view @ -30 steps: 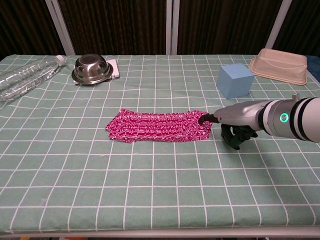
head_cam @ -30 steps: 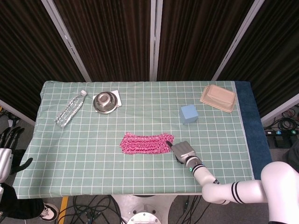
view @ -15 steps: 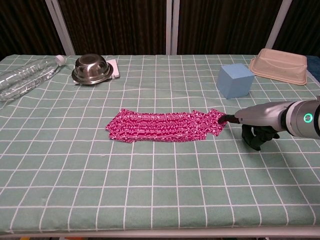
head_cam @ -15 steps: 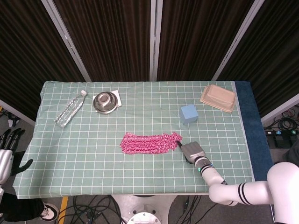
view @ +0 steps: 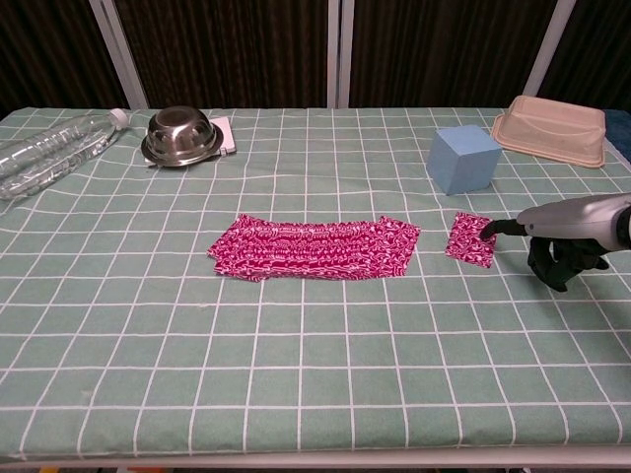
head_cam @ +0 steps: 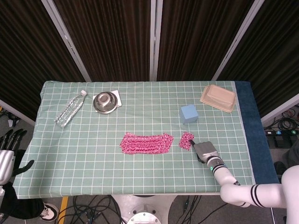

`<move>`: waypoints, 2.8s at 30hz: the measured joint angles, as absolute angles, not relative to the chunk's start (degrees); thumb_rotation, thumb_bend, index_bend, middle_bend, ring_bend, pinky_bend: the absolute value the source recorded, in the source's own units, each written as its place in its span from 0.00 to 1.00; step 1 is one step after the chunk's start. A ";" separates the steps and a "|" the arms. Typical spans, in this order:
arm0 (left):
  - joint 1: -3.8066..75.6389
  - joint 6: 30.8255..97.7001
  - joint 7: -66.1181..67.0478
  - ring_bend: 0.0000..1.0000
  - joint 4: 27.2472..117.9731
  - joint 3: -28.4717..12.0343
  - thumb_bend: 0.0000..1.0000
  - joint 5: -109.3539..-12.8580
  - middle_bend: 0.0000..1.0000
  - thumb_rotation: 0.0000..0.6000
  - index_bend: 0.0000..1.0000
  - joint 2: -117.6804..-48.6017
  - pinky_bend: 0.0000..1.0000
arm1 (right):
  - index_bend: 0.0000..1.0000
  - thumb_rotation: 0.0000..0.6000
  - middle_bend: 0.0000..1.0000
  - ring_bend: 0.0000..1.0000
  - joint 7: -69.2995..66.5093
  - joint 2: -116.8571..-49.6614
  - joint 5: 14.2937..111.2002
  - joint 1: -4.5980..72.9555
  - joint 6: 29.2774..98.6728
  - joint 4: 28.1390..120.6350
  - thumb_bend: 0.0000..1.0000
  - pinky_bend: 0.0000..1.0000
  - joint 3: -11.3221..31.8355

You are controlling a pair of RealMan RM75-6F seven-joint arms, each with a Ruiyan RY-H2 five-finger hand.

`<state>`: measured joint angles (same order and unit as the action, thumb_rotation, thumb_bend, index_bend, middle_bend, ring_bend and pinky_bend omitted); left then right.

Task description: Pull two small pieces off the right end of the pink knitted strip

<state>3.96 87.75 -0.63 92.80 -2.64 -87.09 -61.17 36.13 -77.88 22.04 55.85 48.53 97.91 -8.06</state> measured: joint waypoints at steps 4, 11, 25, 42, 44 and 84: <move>4.60 87.00 0.19 0.00 93.38 -3.01 0.19 -86.81 0.08 1.00 0.10 -61.43 0.14 | 0.02 1.00 0.88 0.87 35.58 -76.37 22.56 55.14 48.85 98.03 1.00 0.76 -8.62; 4.95 86.76 1.29 0.00 94.23 -3.25 0.19 -86.56 0.08 1.00 0.10 -61.53 0.14 | 0.03 1.00 0.88 0.87 33.92 -75.06 24.75 54.23 49.24 98.91 1.00 0.76 -7.98; 4.55 87.46 0.84 0.00 94.40 -3.34 0.19 -86.35 0.08 1.00 0.10 -60.89 0.14 | 0.00 1.00 0.88 0.87 33.18 -80.31 31.29 55.20 49.59 99.40 1.00 0.76 -3.05; 3.85 87.74 -1.71 0.00 92.47 -2.95 0.19 -86.16 0.08 1.00 0.10 -60.76 0.14 | 0.00 1.00 0.88 0.87 38.77 -85.65 18.60 62.59 46.84 94.92 1.00 0.76 -2.45; 3.74 87.85 -1.91 0.00 92.36 -2.87 0.19 -86.26 0.08 1.00 0.10 -60.70 0.14 | 0.00 1.00 0.88 0.87 39.03 -85.87 18.05 63.03 46.68 94.75 1.00 0.76 -2.52; 4.15 87.94 0.07 0.00 94.57 -3.49 0.19 -86.29 0.08 1.00 0.10 -60.23 0.14 | 0.18 1.00 0.88 0.87 39.40 -73.29 30.36 56.99 52.58 112.57 1.00 0.76 -16.21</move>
<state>4.15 87.94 0.07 94.57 -3.49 -86.29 -60.23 39.40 -73.29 30.36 56.99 52.58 112.57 -16.21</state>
